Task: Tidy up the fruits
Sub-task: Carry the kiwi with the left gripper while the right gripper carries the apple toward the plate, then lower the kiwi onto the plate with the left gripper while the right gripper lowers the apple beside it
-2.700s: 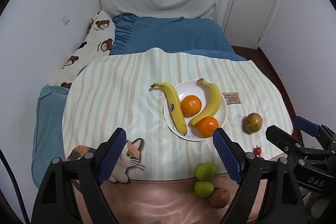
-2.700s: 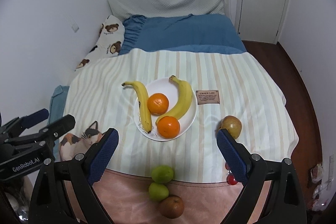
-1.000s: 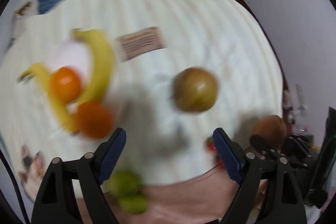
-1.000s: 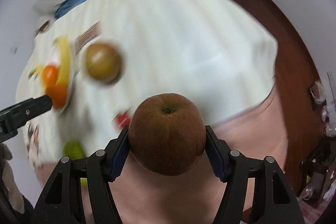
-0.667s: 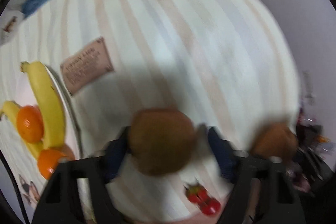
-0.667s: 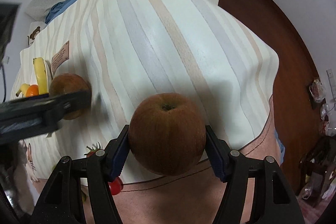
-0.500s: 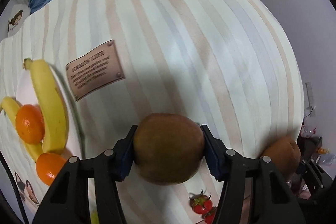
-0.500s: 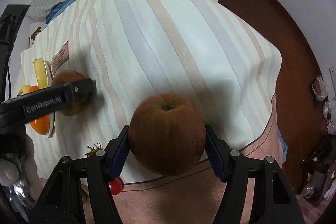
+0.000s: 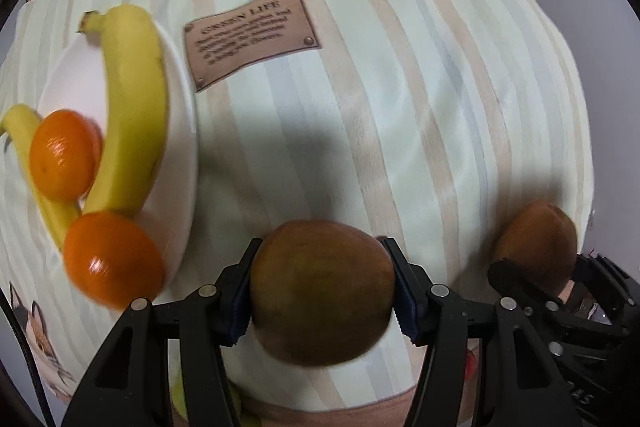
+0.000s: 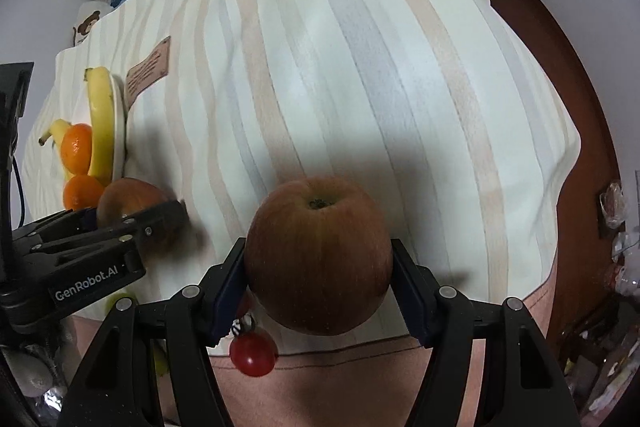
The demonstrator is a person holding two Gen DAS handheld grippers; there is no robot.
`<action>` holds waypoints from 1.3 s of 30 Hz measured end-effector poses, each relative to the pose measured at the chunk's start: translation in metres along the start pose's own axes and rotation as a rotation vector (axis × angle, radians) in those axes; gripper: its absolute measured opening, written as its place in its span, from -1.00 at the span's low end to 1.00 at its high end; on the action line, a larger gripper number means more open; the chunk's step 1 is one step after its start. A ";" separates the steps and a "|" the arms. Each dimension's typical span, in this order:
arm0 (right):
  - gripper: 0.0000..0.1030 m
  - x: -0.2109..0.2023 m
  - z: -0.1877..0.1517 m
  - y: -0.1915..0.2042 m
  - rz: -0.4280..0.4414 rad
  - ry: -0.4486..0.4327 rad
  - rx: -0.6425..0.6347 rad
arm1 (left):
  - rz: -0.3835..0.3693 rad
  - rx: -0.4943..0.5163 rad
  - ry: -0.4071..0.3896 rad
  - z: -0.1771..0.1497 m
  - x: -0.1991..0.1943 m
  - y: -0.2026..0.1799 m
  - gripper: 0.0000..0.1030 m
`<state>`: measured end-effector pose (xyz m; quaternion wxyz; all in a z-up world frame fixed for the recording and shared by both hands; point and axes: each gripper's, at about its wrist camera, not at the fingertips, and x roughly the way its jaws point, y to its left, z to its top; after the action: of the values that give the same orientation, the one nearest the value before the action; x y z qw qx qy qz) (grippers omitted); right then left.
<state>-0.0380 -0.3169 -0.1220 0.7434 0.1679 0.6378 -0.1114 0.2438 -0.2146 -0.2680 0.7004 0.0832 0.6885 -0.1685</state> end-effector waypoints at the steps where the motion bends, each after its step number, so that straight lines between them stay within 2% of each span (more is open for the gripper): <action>1: 0.35 0.000 0.002 -0.001 -0.001 0.001 0.002 | 0.002 0.002 0.007 0.002 0.005 0.001 0.08; 7: 0.36 0.008 0.013 -0.003 0.008 0.013 0.028 | 0.032 0.037 0.009 0.006 0.015 -0.006 0.09; 13: 0.36 0.014 0.014 0.007 -0.034 0.003 0.010 | 0.041 0.035 -0.006 0.011 0.014 -0.011 0.06; 18: 0.35 0.006 0.012 0.016 -0.040 -0.024 0.003 | 0.035 0.018 -0.047 0.000 -0.007 -0.021 0.05; 23: 0.34 -0.007 0.010 0.033 -0.026 -0.056 -0.004 | -0.008 -0.012 -0.093 -0.008 -0.043 -0.005 0.05; 27: 0.34 -0.022 0.018 0.056 0.027 -0.084 -0.009 | -0.040 -0.031 -0.139 0.002 -0.081 0.013 0.05; 31: 0.34 -0.034 0.037 0.088 0.094 -0.114 -0.039 | -0.041 -0.058 -0.191 0.013 -0.117 0.050 0.05; 34: 0.34 -0.036 0.050 0.116 0.144 -0.126 -0.069 | -0.014 -0.082 -0.216 0.029 -0.138 0.084 0.05; 39: 0.34 -0.028 0.075 0.164 0.199 -0.124 -0.117 | 0.053 -0.119 -0.195 0.051 -0.133 0.135 0.05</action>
<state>0.0886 -0.1973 -0.0674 0.7974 0.1795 0.5760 -0.0097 0.3401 -0.0906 -0.1494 0.7721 0.0427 0.6233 -0.1160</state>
